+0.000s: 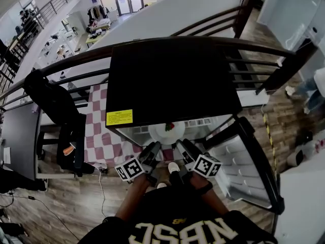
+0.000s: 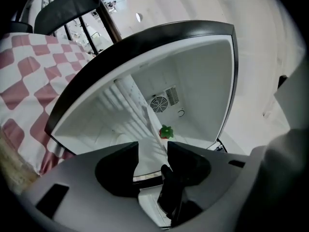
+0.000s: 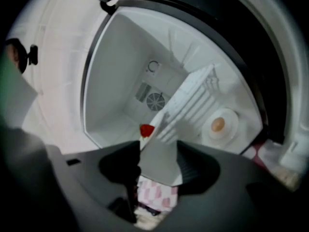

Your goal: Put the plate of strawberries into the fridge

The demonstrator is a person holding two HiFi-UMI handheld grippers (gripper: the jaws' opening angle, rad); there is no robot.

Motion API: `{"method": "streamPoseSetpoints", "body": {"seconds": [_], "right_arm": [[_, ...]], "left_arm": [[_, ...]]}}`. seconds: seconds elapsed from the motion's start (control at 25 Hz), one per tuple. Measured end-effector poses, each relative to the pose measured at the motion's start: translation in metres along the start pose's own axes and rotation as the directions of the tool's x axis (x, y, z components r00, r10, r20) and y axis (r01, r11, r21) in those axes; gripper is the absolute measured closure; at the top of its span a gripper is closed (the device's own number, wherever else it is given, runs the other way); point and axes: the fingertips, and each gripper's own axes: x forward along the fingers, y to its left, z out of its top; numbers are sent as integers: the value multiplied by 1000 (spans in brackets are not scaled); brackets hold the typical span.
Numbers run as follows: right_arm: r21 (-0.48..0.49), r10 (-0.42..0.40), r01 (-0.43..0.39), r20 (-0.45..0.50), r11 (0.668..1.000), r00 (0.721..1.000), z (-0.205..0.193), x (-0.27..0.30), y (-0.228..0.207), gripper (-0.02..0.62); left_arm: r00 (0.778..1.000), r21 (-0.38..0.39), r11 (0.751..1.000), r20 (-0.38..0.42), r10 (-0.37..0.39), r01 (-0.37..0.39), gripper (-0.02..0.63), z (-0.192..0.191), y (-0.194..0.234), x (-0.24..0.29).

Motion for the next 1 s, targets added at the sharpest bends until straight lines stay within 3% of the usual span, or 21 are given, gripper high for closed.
{"method": "streamPoseSetpoints", "body": {"seconds": [0.2, 0.32, 0.44, 0.56, 0.64, 0.84, 1.0], "right_arm": [[-211, -12, 17, 24, 977, 1000, 2, -9, 12, 365], [-378, -56, 67, 39, 924, 998, 5, -14, 16, 365], [-536, -87, 99, 47, 838, 995, 6, -15, 23, 365], [-639, -105, 104, 37, 762, 994, 1, -14, 30, 367], [-675, -112, 103, 30, 731, 993, -2, -13, 33, 367], [-725, -127, 109, 29, 680, 991, -1, -9, 33, 374], [-744, -131, 106, 26, 660, 991, -1, -8, 31, 434]], "left_arm": [[1000, 87, 996, 10, -27, 26, 419, -2, -5, -4], [1000, 217, 976, -19, 13, -9, 420, -8, -5, -6], [998, 395, 917, -23, 63, -49, 420, -9, -9, -7], [995, 559, 825, -10, 101, -78, 420, -10, -14, -9], [993, 624, 776, 0, 115, -89, 420, -10, -17, -8], [992, 682, 724, 13, 129, -103, 461, -10, -20, -7], [988, 719, 685, 24, 151, -122, 494, -8, -20, -5]]}}
